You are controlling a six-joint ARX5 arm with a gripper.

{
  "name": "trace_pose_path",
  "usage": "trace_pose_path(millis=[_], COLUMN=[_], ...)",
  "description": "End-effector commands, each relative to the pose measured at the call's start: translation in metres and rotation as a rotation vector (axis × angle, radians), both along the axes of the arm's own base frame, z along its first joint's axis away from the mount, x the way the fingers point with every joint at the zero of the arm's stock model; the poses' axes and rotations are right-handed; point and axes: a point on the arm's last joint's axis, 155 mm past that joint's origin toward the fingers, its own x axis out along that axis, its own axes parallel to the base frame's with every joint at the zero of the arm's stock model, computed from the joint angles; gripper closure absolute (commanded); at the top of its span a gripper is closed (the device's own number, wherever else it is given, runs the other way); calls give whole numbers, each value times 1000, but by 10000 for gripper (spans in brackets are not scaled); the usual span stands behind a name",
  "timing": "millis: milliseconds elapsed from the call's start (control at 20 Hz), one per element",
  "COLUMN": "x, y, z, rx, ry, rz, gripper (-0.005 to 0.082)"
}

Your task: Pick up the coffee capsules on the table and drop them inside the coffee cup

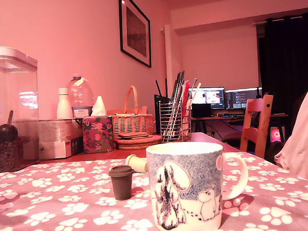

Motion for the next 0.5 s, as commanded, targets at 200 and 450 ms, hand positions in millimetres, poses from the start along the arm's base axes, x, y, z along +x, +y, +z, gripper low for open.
trace_pose_path(millis=[200,450], x=[-8,-14], y=[-36,-63], z=[-35,-50], rx=[79,153], ry=[150,178], rz=[-161,-275], gripper=[793,793])
